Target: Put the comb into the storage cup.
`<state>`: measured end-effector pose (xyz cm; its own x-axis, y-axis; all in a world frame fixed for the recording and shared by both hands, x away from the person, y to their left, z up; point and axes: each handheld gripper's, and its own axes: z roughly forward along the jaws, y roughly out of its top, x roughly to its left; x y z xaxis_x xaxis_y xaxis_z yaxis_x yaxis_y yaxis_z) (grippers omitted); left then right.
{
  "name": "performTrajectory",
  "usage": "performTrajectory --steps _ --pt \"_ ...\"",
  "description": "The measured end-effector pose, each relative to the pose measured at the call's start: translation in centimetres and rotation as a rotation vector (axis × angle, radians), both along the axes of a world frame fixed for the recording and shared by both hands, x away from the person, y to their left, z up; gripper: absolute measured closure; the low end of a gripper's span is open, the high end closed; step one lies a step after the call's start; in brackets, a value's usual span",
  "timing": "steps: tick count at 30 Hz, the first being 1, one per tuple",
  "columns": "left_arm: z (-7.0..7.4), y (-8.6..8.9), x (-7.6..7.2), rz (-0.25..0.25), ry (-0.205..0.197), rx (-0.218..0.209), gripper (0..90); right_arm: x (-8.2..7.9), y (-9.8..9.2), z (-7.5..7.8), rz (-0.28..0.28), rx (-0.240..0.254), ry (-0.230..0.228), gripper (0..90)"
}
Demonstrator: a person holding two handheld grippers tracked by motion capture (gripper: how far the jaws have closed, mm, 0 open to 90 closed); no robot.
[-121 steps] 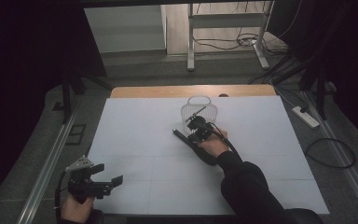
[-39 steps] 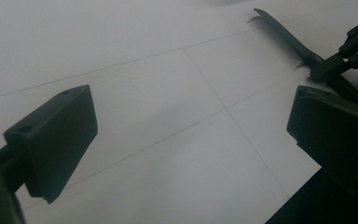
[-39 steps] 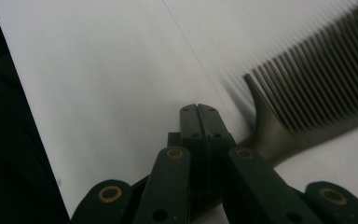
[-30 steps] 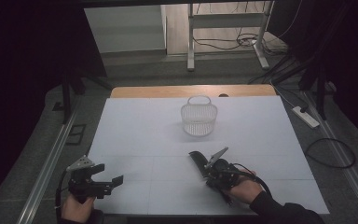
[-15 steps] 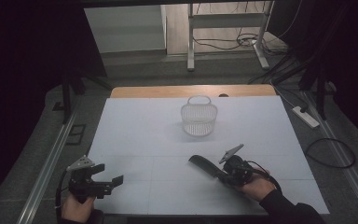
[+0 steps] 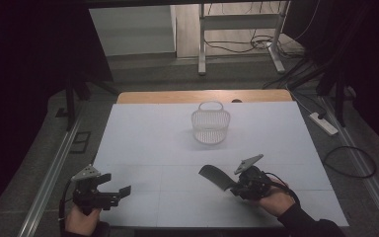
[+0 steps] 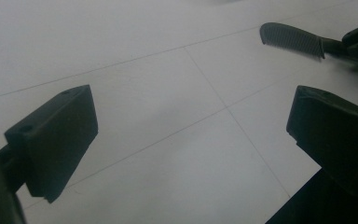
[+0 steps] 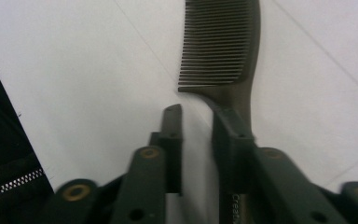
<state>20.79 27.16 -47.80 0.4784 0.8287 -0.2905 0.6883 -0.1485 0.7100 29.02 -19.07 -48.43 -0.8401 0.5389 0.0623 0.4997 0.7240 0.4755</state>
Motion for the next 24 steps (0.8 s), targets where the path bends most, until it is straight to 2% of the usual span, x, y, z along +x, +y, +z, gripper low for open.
performTrajectory --steps 6,10,13,24 --pt "0.1 -0.2 0.0 -0.015 -0.006 0.022 2.5 -0.2 -1.0 0.9 -0.037 0.017 -0.069 47.3" --pt "0.1 -0.4 0.0 -0.024 -0.01 0.03 2.5 0.1 -1.8 1.1 -0.058 0.029 -0.061 34.7" --pt "0.1 -0.5 -0.1 -0.033 -0.012 0.04 2.4 0.0 -2.2 1.3 -0.066 0.034 -0.072 27.1" --pt "0.1 -0.5 0.0 -0.035 -0.007 0.041 2.5 -0.1 -3.5 1.8 -0.134 0.054 -0.07 5.0"
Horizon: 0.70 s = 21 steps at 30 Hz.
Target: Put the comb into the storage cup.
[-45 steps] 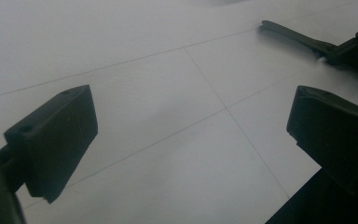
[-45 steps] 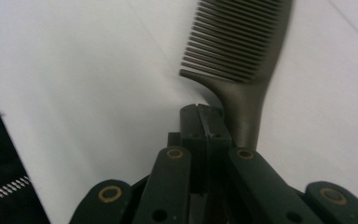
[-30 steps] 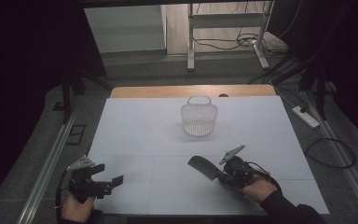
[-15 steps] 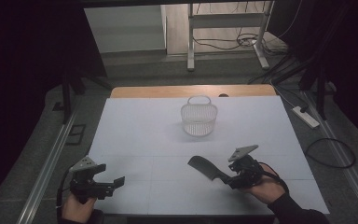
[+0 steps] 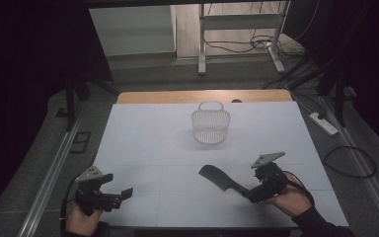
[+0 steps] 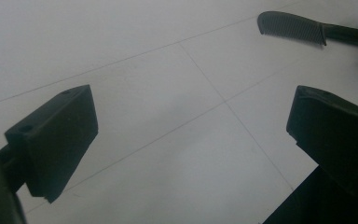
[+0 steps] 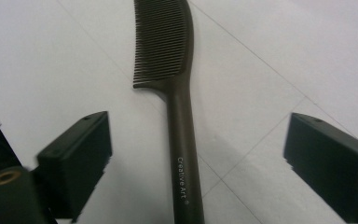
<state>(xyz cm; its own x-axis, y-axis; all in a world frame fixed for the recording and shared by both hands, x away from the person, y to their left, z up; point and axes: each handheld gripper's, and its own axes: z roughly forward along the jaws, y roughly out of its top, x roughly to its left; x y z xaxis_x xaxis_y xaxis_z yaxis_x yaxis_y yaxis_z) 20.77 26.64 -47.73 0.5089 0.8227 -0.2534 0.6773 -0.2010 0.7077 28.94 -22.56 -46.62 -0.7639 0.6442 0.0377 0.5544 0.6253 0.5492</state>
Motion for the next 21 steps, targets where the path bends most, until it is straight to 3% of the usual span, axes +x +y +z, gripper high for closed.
performTrajectory --steps 3,21 --pt "0.0 0.0 0.0 0.001 0.002 -0.002 2.5 0.0 -0.1 0.0 0.0 0.009 -0.003 0.0" --pt "0.0 0.0 0.1 0.001 0.012 -0.002 2.6 0.6 1.0 -1.1 0.0 -0.044 -0.005 0.0"
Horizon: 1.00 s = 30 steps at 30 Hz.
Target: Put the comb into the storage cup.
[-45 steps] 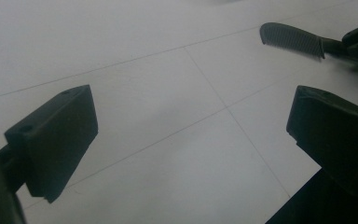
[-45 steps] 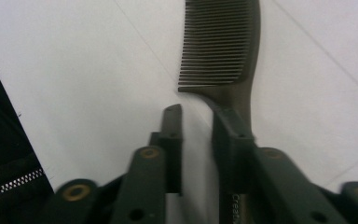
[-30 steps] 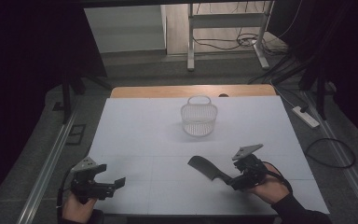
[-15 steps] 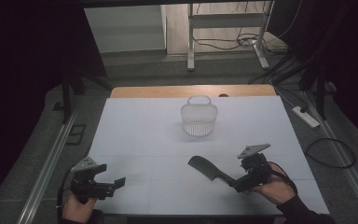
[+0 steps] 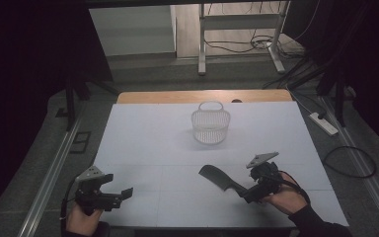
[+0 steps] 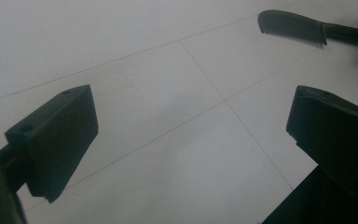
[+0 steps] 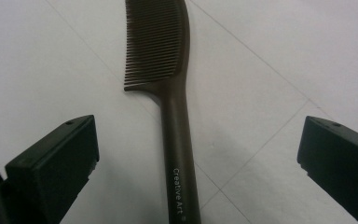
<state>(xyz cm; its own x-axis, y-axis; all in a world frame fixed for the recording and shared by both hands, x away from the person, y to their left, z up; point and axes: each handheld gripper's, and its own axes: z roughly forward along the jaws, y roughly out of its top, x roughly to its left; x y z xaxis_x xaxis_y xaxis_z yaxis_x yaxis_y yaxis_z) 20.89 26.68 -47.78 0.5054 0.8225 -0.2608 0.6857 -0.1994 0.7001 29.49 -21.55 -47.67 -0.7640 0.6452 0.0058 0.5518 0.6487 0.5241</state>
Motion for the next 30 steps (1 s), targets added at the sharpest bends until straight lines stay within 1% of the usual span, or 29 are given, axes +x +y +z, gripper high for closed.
performTrajectory --steps 4,8,15,18,20,22,24,25,30 --pt "0.0 0.0 0.0 0.0 0.002 -0.001 2.6 0.3 0.5 -0.6 0.006 -0.018 0.009 0.0" --pt "0.0 0.0 0.0 0.001 0.004 -0.003 2.6 0.6 1.2 -1.2 0.011 -0.035 0.03 0.0" --pt "0.0 0.1 0.1 0.003 0.007 -0.007 2.6 1.3 2.0 -2.3 0.021 -0.079 0.046 0.0" --pt "0.0 0.1 0.1 0.003 0.008 -0.007 2.7 1.6 2.2 -2.8 0.027 -0.08 0.061 0.0" --pt "0.0 0.1 0.1 0.003 0.008 -0.007 2.7 1.7 2.4 -3.1 0.034 -0.104 0.057 0.0" --pt "0.0 0.1 0.1 0.003 0.008 -0.009 2.7 1.9 2.6 -3.4 0.033 -0.119 0.063 0.0" --pt "0.0 0.1 0.1 0.003 0.008 -0.007 2.7 2.0 2.7 -3.8 0.034 -0.147 0.069 0.0" --pt "0.0 0.1 0.1 0.003 0.008 -0.007 2.7 1.9 2.7 -3.9 0.035 -0.149 0.063 0.0" --pt "-0.1 0.1 0.1 0.003 0.008 -0.009 2.8 1.9 2.7 -3.9 0.031 -0.15 0.065 0.0"
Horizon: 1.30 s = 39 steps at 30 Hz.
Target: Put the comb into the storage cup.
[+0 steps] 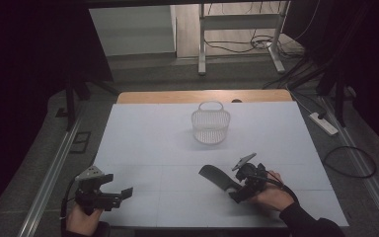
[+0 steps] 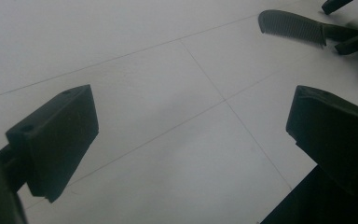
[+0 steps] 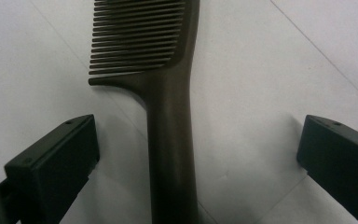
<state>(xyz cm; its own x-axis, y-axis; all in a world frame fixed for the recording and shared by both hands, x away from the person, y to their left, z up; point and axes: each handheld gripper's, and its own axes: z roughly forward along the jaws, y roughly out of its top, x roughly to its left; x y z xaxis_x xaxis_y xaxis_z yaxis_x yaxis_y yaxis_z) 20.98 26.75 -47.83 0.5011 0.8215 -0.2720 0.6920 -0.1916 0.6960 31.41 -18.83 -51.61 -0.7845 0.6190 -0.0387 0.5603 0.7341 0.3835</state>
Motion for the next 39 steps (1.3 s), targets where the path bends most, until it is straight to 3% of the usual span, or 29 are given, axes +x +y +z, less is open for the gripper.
performTrajectory --steps 6,10,17,22,33,39 --pt "0.0 0.0 0.0 0.0 0.0 0.0 2.8 0.0 0.2 0.1 -0.007 -0.017 0.008 0.0" --pt "0.0 0.0 0.0 0.0 0.0 0.001 2.9 -0.2 0.4 0.5 0.01 -0.019 0.015 10.2" --pt "0.0 0.0 0.0 -0.001 0.003 0.005 3.0 -0.5 0.3 1.2 0.054 -0.002 0.011 41.5" --pt "0.0 0.0 0.0 -0.001 0.003 0.005 3.0 -0.5 0.2 1.5 0.067 0.004 0.006 70.1" --pt "0.1 -0.2 -0.1 -0.006 -0.011 0.018 2.9 -0.8 0.3 1.5 0.088 0.001 -0.019 72.2" --pt "0.2 -0.2 -0.2 -0.018 -0.029 0.019 2.2 -1.0 -0.1 2.1 0.081 0.036 -0.075 72.3"
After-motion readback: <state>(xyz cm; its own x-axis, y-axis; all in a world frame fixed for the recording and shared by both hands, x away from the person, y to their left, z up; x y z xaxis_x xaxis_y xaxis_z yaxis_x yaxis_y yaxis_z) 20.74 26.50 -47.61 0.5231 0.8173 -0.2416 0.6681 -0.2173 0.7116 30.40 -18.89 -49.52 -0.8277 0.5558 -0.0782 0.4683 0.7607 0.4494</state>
